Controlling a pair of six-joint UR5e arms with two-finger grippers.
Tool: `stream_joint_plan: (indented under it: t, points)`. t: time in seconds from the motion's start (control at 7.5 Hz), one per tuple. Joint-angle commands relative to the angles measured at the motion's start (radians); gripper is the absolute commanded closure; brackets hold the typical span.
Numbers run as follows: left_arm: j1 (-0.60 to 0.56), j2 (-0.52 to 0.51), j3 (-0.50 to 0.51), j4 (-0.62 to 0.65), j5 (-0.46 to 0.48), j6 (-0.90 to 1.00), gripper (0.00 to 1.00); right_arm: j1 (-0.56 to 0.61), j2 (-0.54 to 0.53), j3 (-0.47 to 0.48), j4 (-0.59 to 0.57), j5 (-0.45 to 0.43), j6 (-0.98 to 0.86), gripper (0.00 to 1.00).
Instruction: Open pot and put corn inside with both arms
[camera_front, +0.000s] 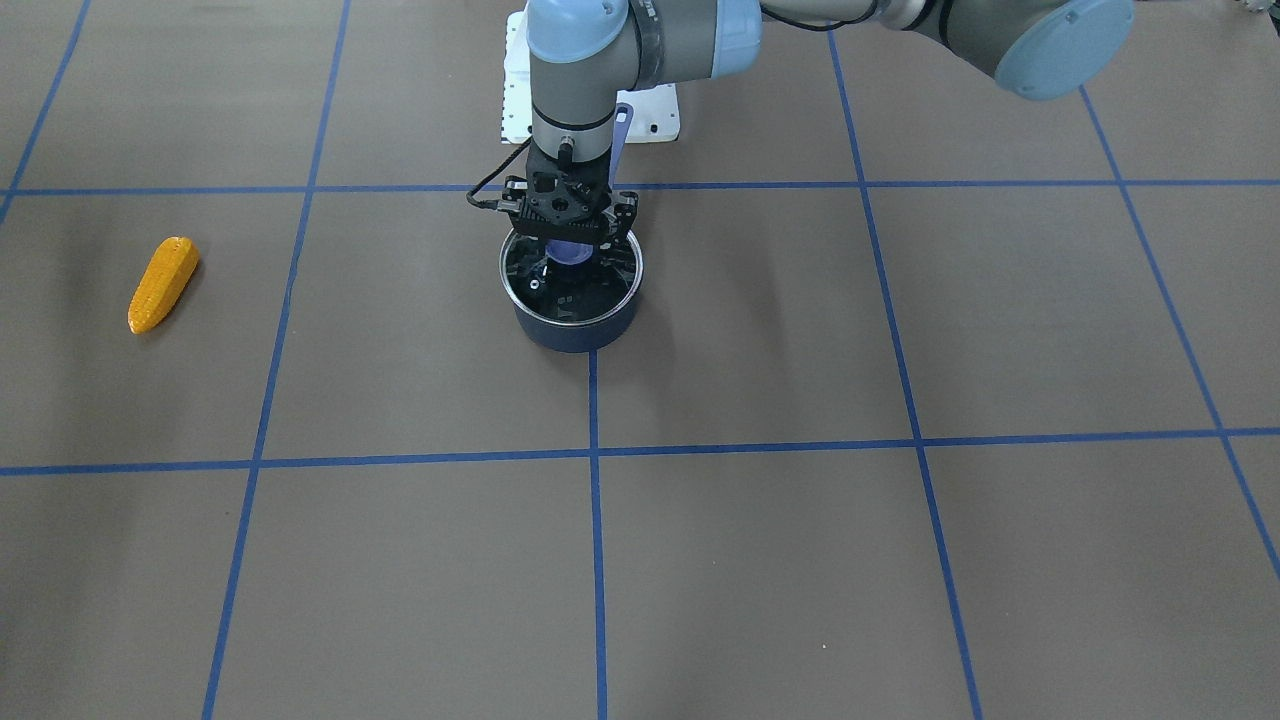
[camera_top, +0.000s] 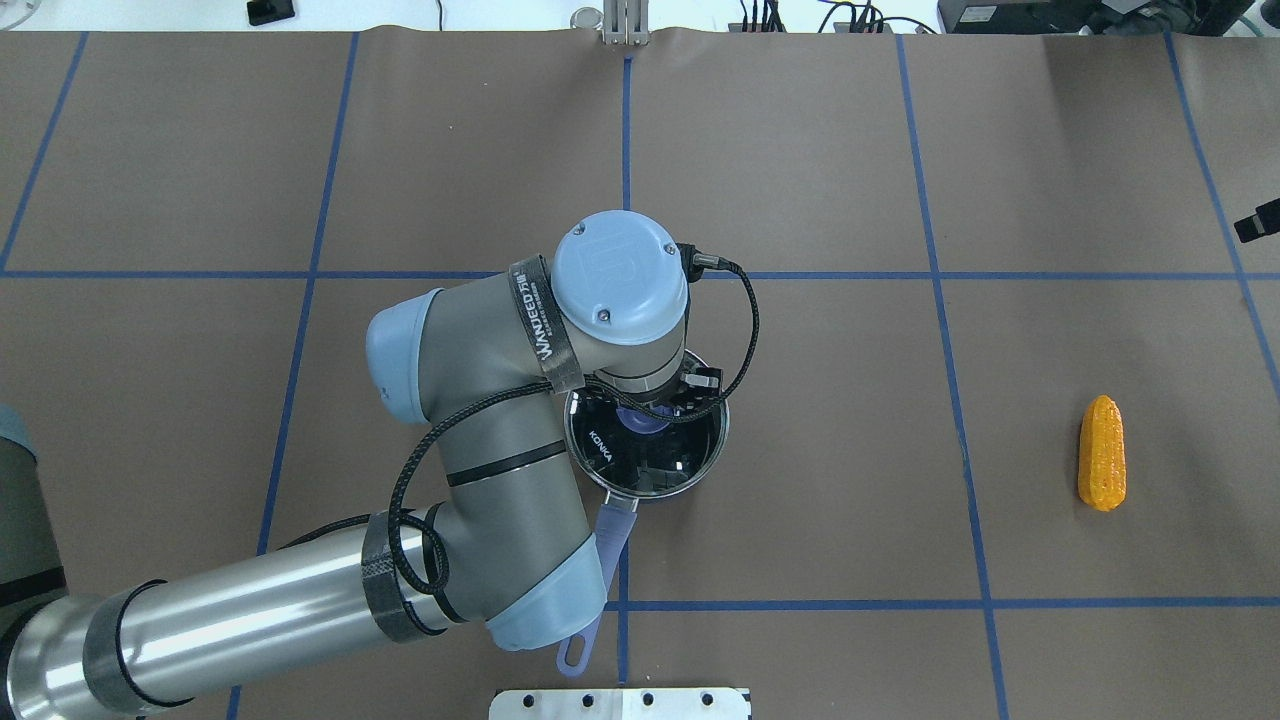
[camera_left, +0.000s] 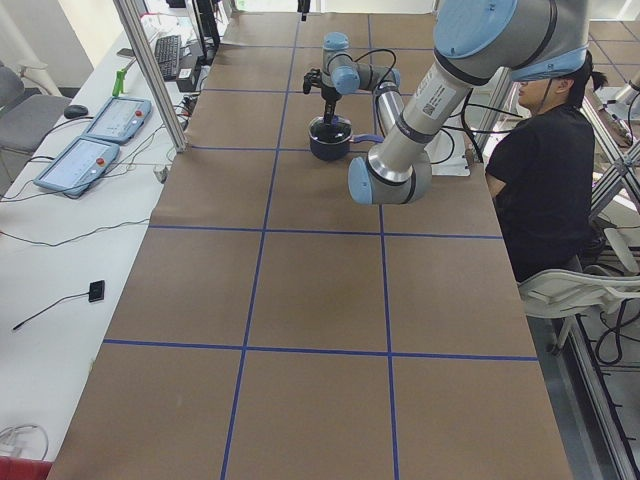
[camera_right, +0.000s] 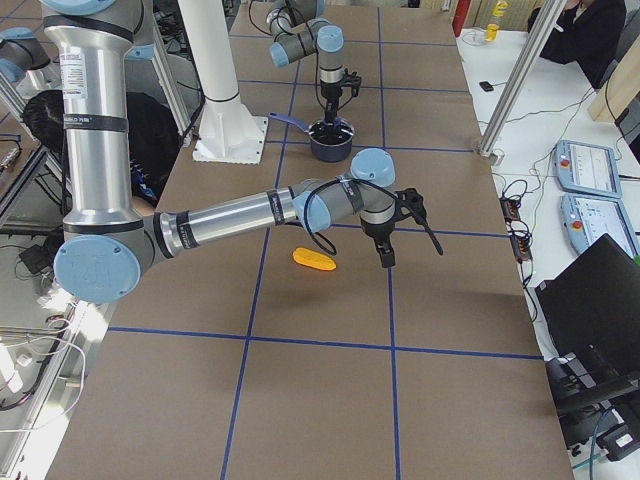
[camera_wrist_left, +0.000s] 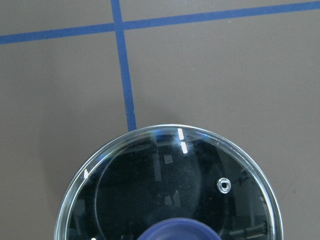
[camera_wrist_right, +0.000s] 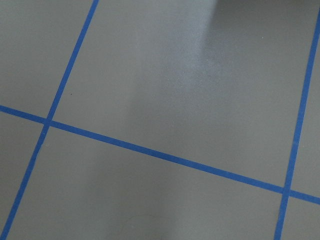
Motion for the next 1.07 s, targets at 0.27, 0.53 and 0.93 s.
stream_joint_plan:
  t: [0.27,0.53,0.93]
  points:
    - [-0.005,0.004,-0.175,0.151,-0.003,0.009,1.00,0.000,0.000,0.000,0.000,0.001,0.000,0.00]
    - [-0.033,0.151,-0.376,0.216,-0.006,0.048,1.00,0.000,0.000,-0.002,0.000,0.000,0.000,0.00]
    - [-0.234,0.445,-0.557,0.212,-0.152,0.385,1.00,-0.005,0.000,-0.017,0.011,0.000,0.003,0.00]
